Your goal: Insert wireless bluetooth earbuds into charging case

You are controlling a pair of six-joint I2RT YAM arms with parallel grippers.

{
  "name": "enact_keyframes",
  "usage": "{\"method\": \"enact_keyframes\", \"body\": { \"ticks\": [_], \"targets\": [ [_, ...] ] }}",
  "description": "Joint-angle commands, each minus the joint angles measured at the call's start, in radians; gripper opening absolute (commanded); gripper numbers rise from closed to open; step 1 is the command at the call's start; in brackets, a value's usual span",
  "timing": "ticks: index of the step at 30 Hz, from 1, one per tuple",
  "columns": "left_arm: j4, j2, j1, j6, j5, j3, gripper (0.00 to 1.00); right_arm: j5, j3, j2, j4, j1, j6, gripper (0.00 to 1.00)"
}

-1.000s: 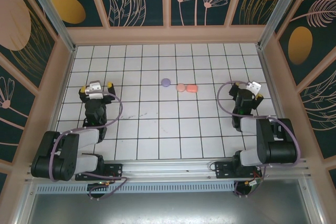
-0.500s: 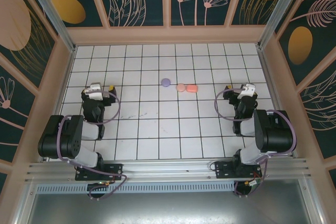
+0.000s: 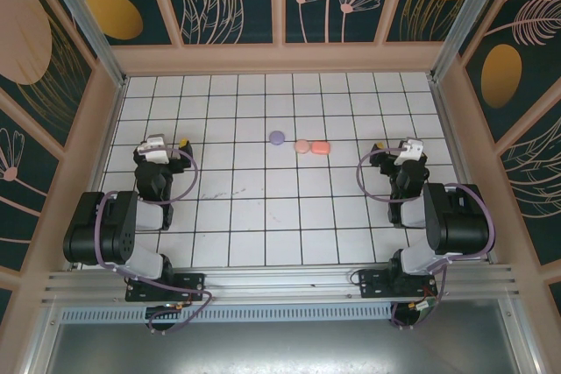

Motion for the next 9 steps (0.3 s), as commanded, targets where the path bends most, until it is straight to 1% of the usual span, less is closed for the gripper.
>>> {"method": "enact_keyframes", "body": {
  "ticks": [1, 4, 7, 9],
  "targets": [
    [0.006, 0.001, 0.003, -0.017, 0.014, 0.002, 0.99, -0.025, 0.017, 0.005, 0.052, 0.003, -0.008, 0.99],
    [0.006, 0.001, 0.003, -0.015, 0.014, 0.002, 0.99, -0.05, 0.031, 0.006, 0.029, -0.008, -0.01, 0.99],
    [0.007, -0.001, 0.003, -0.017, 0.015, 0.001, 0.99, -0.05, 0.025, 0.005, 0.035, -0.011, -0.01, 0.99],
    [0.009, -0.001, 0.003, -0.016, 0.015, 0.001, 0.99, -0.075, 0.023, 0.005, 0.041, -0.01, -0.012, 0.99]
  ]
}}
